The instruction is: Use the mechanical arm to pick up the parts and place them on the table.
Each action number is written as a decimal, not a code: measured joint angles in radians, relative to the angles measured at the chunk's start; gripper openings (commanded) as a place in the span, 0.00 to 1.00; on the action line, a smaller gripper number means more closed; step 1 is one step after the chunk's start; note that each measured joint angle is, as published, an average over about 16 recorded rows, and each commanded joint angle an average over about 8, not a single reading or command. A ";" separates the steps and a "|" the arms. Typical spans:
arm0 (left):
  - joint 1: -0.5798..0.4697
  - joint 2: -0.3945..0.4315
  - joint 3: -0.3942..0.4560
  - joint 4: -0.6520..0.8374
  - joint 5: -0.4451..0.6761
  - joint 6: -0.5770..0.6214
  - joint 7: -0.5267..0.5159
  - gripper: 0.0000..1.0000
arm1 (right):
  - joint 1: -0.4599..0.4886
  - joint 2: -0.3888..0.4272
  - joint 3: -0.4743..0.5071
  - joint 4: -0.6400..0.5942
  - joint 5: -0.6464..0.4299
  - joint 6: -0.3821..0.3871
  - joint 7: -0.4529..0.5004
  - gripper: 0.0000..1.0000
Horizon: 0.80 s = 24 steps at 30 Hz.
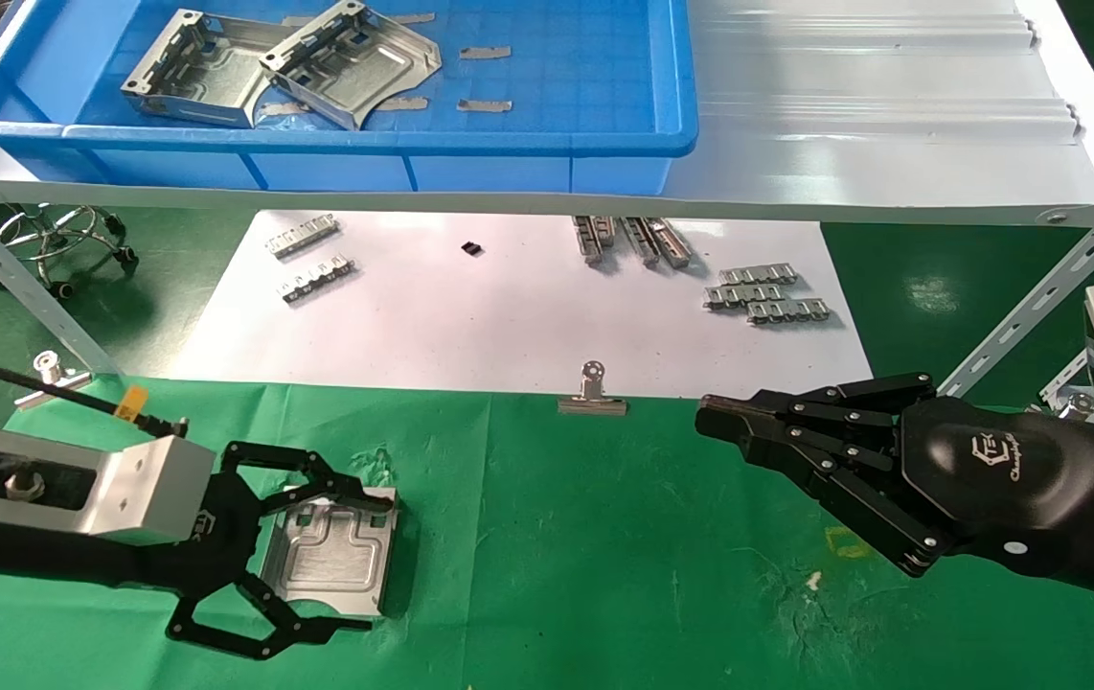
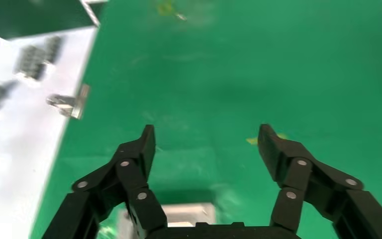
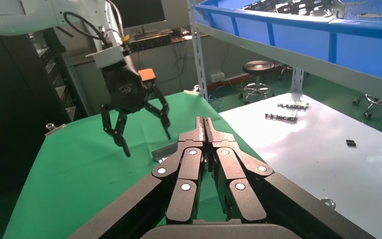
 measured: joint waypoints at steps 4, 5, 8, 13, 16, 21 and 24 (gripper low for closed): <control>0.040 -0.010 -0.051 -0.042 -0.013 -0.006 -0.037 1.00 | 0.000 0.000 0.000 0.000 0.000 0.000 0.000 1.00; 0.051 -0.013 -0.064 -0.054 -0.018 -0.008 -0.047 1.00 | 0.000 0.000 0.000 0.000 0.000 0.000 0.000 1.00; 0.084 -0.023 -0.102 -0.093 -0.032 -0.014 -0.077 1.00 | 0.000 0.000 0.000 0.000 0.000 0.000 0.000 1.00; 0.139 -0.039 -0.166 -0.157 -0.055 -0.025 -0.127 1.00 | 0.000 0.000 0.000 0.000 0.000 0.000 0.000 1.00; 0.172 -0.049 -0.204 -0.196 -0.069 -0.032 -0.157 1.00 | 0.000 0.000 0.000 0.000 0.000 0.000 0.000 1.00; 0.226 -0.066 -0.268 -0.261 -0.093 -0.042 -0.208 1.00 | 0.000 0.000 0.000 0.000 0.000 0.000 0.000 1.00; 0.259 -0.076 -0.306 -0.299 -0.107 -0.049 -0.238 1.00 | 0.000 0.000 0.000 0.000 0.000 0.000 0.000 1.00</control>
